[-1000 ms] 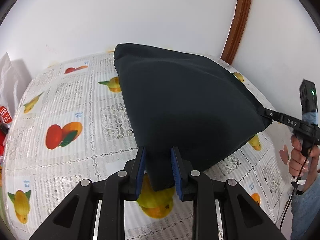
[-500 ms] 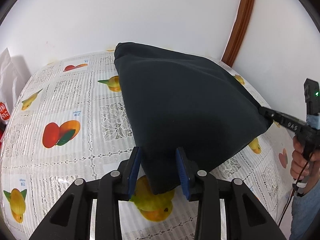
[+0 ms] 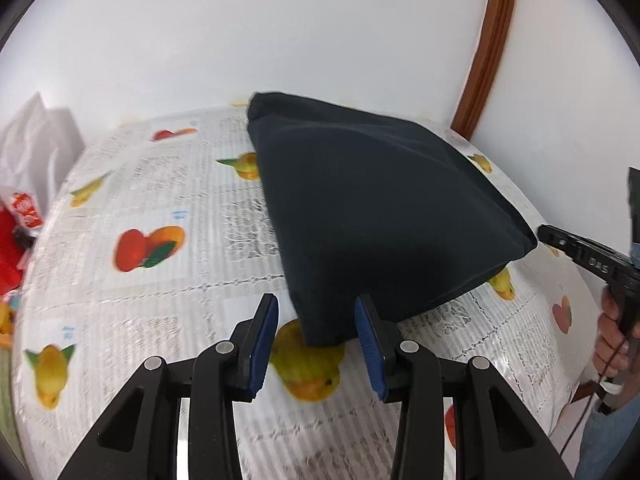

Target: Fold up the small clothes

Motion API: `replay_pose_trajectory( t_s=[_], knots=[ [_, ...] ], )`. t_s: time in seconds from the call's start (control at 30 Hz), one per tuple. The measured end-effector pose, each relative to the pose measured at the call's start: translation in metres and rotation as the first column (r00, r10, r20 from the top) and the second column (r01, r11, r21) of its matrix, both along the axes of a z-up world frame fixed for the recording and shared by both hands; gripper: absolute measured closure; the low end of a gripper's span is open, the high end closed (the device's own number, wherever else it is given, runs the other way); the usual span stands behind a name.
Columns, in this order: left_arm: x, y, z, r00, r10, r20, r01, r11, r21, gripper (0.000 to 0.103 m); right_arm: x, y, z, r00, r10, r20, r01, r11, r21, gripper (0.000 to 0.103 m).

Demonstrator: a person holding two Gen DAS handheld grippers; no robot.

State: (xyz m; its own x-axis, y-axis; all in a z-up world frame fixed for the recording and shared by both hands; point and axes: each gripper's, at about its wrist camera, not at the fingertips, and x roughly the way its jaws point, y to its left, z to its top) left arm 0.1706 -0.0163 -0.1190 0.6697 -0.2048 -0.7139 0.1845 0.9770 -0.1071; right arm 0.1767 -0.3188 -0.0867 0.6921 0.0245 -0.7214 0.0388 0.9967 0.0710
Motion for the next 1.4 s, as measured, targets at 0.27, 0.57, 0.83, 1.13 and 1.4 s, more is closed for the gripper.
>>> replay_pose_trajectory(
  t_s=[0.27, 0.57, 0.83, 1.13, 1.4],
  knots=[
    [-0.064, 0.003, 0.041, 0.993, 0.08, 0.092, -0.083, 0.996, 0.032, 0.045, -0.062, 0.021, 0.048, 0.996, -0.039, 0.082, 0.044, 0.997, -0.056, 0.045],
    [-0.131, -0.009, 0.074, 0.979, 0.126, 0.162, -0.138, 0.988, 0.065, 0.026, -0.137, 0.032, 0.088, 0.986, -0.068, 0.154, 0.079, 0.995, -0.065, 0.011],
    [-0.173, -0.017, 0.089, 0.968, 0.127, 0.215, -0.149, 0.985, 0.086, 0.022, -0.183, 0.034, 0.104, 0.98, -0.117, 0.161, 0.13, 0.989, -0.067, 0.004],
    [-0.19, -0.024, 0.095, 0.961, 0.124, 0.246, -0.154, 0.982, 0.105, 0.021, -0.203, 0.033, 0.103, 0.976, -0.138, 0.17, 0.154, 0.984, -0.087, 0.004],
    [-0.194, -0.032, 0.095, 0.96, 0.127, 0.249, -0.157, 0.982, 0.104, 0.021, -0.211, 0.032, 0.104, 0.975, -0.139, 0.174, 0.155, 0.984, -0.084, 0.004]
  ],
)
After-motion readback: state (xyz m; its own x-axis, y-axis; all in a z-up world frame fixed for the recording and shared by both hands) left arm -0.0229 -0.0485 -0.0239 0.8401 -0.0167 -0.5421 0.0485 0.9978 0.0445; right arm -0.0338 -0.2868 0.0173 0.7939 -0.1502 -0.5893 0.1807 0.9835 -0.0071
